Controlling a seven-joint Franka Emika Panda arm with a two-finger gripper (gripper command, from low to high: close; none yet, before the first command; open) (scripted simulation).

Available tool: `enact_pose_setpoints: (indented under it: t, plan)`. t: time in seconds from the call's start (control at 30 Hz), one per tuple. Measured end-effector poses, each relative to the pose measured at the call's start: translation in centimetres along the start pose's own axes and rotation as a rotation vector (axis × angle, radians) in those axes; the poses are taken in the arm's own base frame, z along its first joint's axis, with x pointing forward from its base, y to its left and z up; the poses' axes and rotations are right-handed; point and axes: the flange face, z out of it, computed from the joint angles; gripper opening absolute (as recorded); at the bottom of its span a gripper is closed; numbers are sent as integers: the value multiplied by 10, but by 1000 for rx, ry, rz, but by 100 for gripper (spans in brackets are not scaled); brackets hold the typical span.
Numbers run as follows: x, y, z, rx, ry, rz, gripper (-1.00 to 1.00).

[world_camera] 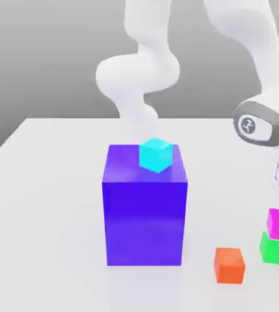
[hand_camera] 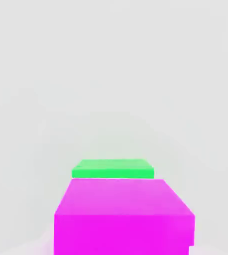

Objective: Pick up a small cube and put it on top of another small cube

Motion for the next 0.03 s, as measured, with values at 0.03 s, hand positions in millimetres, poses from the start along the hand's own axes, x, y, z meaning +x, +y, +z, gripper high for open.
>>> enact_pose_setpoints:
  t: [0.03]
  plan:
    - [0, 0, 0, 0, 0, 0, 100]
